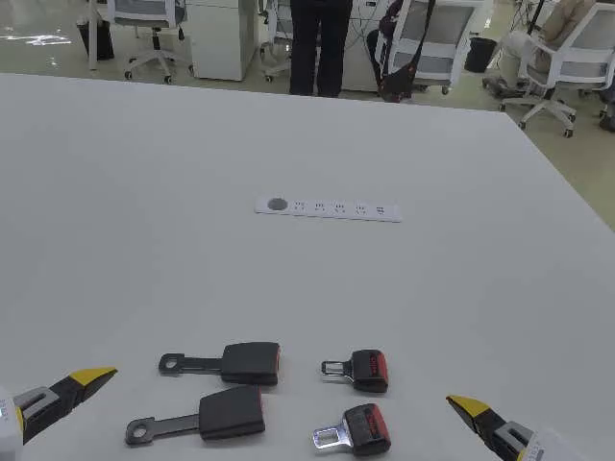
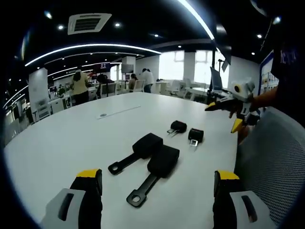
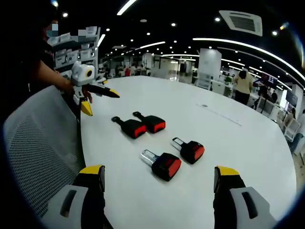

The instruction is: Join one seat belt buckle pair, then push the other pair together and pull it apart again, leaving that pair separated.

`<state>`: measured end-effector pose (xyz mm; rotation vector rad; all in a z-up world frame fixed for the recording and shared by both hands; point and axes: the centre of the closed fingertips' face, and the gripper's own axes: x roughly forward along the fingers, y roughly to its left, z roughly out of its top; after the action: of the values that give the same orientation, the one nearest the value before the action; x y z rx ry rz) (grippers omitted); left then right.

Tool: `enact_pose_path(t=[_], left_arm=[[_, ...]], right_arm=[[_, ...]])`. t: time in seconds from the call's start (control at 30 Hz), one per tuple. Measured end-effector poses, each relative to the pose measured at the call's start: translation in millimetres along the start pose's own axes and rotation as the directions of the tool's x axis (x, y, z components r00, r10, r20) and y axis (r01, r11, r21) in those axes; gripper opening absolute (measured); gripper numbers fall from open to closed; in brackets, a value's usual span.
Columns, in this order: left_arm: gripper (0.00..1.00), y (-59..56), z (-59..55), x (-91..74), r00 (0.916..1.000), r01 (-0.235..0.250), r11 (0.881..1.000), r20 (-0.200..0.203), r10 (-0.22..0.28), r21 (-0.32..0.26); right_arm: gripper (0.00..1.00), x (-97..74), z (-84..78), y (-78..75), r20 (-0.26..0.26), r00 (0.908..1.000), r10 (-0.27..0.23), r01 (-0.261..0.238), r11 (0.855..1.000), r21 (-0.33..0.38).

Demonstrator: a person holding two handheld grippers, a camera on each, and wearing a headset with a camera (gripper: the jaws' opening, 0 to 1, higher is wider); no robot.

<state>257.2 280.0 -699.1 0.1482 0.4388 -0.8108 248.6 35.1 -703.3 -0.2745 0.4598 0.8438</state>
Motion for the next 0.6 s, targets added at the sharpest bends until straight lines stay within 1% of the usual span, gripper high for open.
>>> enact_pose_path(t=[0.6], left_arm=[[0.99,1.5,-1.8,0.1,1.0000,0.000,1.000,0.002,0.000,0.004]], right_arm=[[0.96,0.3,-1.7,-1.8,0.000,1.0000,-0.005,0.005,1.000,0.002]])
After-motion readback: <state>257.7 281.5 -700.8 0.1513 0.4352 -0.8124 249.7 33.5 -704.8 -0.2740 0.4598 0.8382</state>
